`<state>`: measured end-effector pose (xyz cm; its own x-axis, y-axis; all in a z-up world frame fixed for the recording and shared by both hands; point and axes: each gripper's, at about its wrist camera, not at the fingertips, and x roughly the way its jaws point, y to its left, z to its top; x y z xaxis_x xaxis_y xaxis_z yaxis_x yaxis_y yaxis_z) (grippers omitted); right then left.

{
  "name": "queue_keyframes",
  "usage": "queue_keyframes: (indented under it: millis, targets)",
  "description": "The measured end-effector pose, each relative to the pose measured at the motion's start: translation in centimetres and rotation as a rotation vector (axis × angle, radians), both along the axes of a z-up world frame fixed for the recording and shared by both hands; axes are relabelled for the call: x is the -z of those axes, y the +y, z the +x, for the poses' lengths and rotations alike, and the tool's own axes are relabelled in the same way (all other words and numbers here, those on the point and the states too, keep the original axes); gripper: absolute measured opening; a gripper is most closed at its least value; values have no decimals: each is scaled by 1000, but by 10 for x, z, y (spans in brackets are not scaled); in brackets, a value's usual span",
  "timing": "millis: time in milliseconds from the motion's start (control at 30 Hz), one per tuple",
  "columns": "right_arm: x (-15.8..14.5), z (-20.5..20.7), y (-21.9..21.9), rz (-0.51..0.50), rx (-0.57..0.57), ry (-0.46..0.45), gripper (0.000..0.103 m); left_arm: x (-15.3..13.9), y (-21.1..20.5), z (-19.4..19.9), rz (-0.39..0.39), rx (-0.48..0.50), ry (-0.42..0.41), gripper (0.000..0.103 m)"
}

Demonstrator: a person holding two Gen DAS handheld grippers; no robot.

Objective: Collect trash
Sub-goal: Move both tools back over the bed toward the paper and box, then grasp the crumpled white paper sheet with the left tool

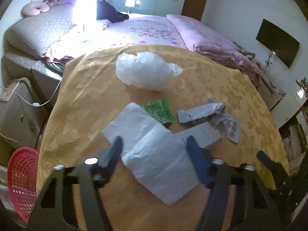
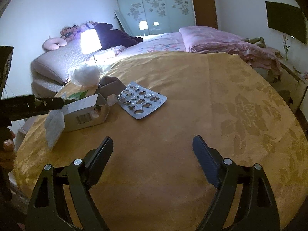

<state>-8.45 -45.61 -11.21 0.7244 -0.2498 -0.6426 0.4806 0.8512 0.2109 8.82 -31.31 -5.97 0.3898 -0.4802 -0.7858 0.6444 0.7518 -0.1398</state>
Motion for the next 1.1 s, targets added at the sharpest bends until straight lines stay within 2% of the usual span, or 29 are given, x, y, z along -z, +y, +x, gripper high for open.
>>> queue_keyframes:
  millis: [67,200,267,467,633,800,900,933,967,1100]
  targets:
    - [0,0,0,1,0,-1,82,2,2,-1,-7,12,2,41]
    - [0,0,0,3,0,-4,82,0,8,-5,-15,29,-5,27]
    - [0,0,0,3,0,-4,82,-1,12,-8,-10,39,-19,15]
    - [0,0,-1,3,0,-4,82,8,28,-17,47,59,-60,11]
    - [0,0,-1,3,0,-4,82,11,47,-23,99,60,-117,11]
    - [0,0,-1,0,2,-1,82,11,62,-22,111,37,-129,11]
    - [0,0,-1,-1,1,1,82,15,64,-20,107,28,-111,24]
    - [0,0,-1,-4,1,5,82,17,63,-19,109,21,-108,35]
    - [0,0,-1,-6,1,7,82,20,63,-18,110,14,-105,40]
    - [-1,2,2,-18,-2,27,82,24,65,-19,92,0,-117,42]
